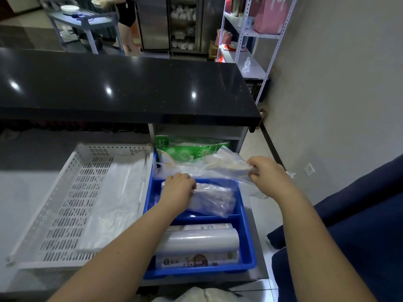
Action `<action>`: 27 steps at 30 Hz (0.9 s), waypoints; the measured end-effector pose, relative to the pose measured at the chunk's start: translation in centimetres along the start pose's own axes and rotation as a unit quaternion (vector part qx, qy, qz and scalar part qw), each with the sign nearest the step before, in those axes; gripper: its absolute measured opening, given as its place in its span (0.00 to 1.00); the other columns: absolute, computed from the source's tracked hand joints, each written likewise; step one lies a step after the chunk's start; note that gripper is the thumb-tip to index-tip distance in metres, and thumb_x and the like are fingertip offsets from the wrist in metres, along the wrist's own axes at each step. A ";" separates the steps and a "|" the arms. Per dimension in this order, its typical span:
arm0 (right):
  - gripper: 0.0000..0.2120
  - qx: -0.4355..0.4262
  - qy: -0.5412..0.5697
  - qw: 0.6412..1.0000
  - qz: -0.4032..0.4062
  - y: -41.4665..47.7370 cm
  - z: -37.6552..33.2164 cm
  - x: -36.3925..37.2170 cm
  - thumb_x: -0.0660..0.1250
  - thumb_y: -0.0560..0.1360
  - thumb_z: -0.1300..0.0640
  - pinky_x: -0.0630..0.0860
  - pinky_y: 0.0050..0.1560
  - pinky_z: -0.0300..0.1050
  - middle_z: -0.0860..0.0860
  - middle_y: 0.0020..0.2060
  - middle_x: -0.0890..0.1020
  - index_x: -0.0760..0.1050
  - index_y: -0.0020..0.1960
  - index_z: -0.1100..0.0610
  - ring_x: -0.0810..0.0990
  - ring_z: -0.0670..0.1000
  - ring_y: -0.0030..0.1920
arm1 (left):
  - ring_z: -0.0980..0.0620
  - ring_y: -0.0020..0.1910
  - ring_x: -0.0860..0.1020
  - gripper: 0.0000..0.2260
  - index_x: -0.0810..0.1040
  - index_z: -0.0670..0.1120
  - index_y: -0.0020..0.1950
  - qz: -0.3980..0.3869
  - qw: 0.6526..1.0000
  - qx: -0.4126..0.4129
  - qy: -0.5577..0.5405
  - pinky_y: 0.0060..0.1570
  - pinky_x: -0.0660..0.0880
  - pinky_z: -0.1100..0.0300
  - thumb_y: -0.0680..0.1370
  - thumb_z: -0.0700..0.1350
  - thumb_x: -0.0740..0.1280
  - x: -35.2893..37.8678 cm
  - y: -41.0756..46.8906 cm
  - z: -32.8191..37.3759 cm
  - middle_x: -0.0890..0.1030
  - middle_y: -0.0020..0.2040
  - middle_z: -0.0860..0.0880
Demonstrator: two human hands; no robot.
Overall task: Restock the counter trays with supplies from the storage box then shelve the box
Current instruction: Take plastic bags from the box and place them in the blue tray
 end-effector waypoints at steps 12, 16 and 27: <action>0.06 -0.029 -0.003 0.999 -0.032 -0.4 -2.5 1.3 0.67 0.76 0.56 0.77 0.48 0.45 0.47 0.45 0.76 0.74 0.51 0.49 0.75 0.49 0.44 | 0.47 0.60 0.73 0.17 0.73 0.56 0.65 -0.092 0.996 0.008 -0.009 0.57 0.70 0.50 0.77 0.47 0.65 2.1 -0.9 -0.9 0.78 0.62 0.52; 0.05 -0.068 0.021 0.997 -0.027 -0.3 -5.3 1.0 0.65 0.76 0.57 0.75 0.48 0.45 0.47 0.45 0.76 0.74 0.51 0.49 0.74 0.50 0.46 | 0.49 0.60 0.73 0.16 0.75 0.55 0.64 0.047 0.996 0.028 -0.064 0.58 0.70 0.49 0.76 0.47 0.67 -3.8 -2.3 -2.4 0.79 0.60 0.53; 0.11 -0.166 -0.151 0.946 -0.232 -1.1 -14.3 11.5 0.59 0.73 0.65 0.67 0.41 0.48 0.56 0.51 0.79 0.72 0.53 0.55 0.76 0.58 0.48 | 0.50 0.56 0.75 0.13 0.78 0.53 0.60 0.137 0.968 -0.080 -0.193 0.57 0.72 0.53 0.76 0.52 0.67 -8.8 -7.3 -11.2 0.80 0.55 0.53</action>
Point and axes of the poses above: each hand's wrist, its own y-axis towards the middle knuckle, its own x-axis out of the palm, z = x × y, the point moved 9 cm from there along y, towards the middle knuckle
